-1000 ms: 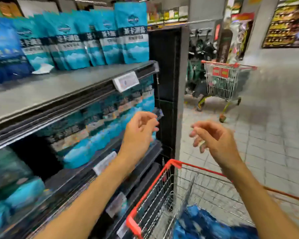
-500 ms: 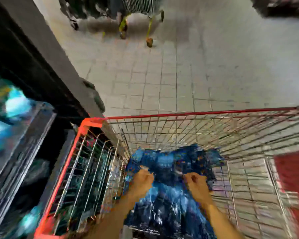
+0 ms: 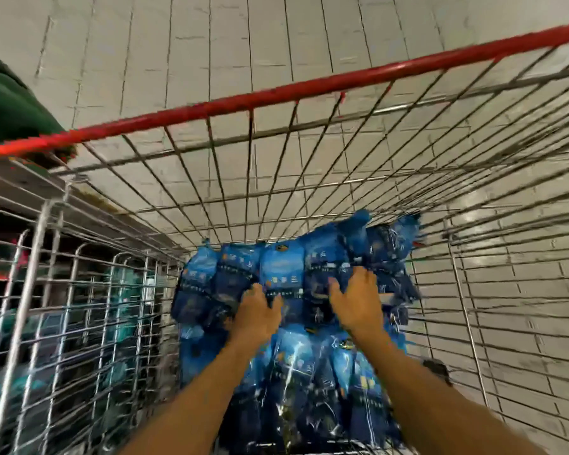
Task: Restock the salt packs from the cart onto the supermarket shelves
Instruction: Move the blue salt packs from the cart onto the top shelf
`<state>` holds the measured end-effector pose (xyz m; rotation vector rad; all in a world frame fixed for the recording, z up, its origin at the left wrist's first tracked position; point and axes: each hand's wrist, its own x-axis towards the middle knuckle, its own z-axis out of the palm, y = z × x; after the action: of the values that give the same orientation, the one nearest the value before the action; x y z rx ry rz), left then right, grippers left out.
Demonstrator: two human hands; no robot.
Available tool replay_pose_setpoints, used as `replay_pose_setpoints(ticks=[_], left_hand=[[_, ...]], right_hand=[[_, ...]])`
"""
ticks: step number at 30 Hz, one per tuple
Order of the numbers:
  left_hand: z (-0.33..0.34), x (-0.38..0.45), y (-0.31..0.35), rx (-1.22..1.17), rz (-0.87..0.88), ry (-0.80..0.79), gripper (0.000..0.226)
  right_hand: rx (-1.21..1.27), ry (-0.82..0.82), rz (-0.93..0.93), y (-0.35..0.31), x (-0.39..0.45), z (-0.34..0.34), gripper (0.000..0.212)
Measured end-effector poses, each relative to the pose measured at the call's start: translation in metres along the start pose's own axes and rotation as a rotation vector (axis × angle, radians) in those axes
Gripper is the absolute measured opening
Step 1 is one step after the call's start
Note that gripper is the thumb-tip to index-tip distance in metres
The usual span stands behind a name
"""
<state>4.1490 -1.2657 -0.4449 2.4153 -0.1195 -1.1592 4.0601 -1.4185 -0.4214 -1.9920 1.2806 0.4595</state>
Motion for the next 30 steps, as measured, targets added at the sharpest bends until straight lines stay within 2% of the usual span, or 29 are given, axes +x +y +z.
replay_pose_setpoints(ticks=[4,6,9,12,15,16,19,21,22,25,28,30], left_hand=[[0.034,0.036,0.003,0.158,-0.151,0.037,0.083],[0.041,0.046,0.002,0.214,-0.206,0.082,0.099],[0.049,0.059,0.001,0.145,-0.255,0.106,0.115],[0.049,0.067,0.001,0.121,-0.309,0.094,0.099],[0.047,0.074,-0.002,0.107,-0.348,0.018,0.097],[0.046,0.076,-0.003,0.046,-0.330,0.018,0.086],[0.043,0.071,-0.001,-0.249,-0.273,0.036,0.032],[0.035,0.064,-0.001,-0.256,-0.254,0.023,0.020],[0.029,0.059,-0.003,-0.266,-0.250,0.026,0.016],[0.000,0.035,-0.010,-0.458,-0.275,0.027,0.011],[-0.037,-0.011,-0.009,-0.622,-0.213,-0.071,0.019],[-0.059,-0.046,-0.001,-0.652,-0.171,-0.137,0.034]], right_hand=[[-0.105,-0.051,0.005,-0.014,0.040,0.018,0.068],[-0.173,-0.023,0.047,-0.017,0.052,0.029,0.071],[-0.201,0.027,0.128,-0.020,0.062,0.041,0.069],[-0.179,0.021,0.163,-0.019,0.064,0.043,0.065],[-0.106,-0.008,0.190,-0.015,0.060,0.038,0.050],[-0.060,-0.005,0.195,-0.012,0.059,0.036,0.044],[0.209,-0.034,0.175,-0.003,0.050,0.030,0.038],[0.502,-0.108,0.175,0.007,0.040,0.027,0.033],[0.613,-0.154,0.181,0.012,0.032,0.025,0.035],[0.793,-0.314,0.269,0.030,-0.002,0.015,0.074],[0.963,-0.419,0.298,0.042,-0.046,-0.003,0.077],[1.053,-0.431,0.318,0.039,-0.077,-0.021,0.084]])
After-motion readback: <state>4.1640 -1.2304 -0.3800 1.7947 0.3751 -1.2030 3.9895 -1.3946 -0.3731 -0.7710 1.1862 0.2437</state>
